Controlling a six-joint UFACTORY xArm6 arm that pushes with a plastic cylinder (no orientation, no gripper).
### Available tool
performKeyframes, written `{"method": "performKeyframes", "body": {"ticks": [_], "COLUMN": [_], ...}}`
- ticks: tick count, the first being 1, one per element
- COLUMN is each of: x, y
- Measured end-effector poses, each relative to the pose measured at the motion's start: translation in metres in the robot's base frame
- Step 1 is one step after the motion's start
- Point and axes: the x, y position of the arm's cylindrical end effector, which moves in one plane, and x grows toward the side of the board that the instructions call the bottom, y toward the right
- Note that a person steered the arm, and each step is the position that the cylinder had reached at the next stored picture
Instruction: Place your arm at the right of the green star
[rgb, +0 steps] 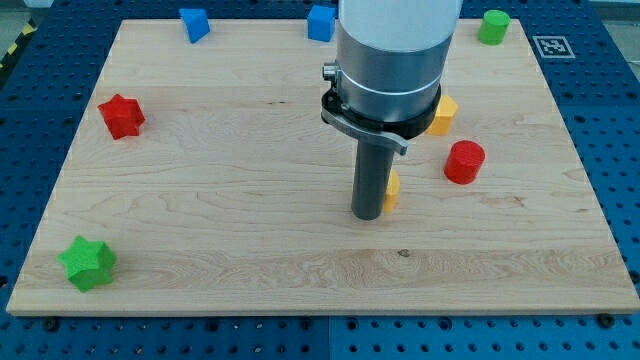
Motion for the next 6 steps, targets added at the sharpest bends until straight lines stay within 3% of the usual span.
{"method": "performKeyframes", "body": {"ticks": [3,5,6], "x": [-0.008,0.096,0.096], "y": [0.010,-0.047,-0.118]}}
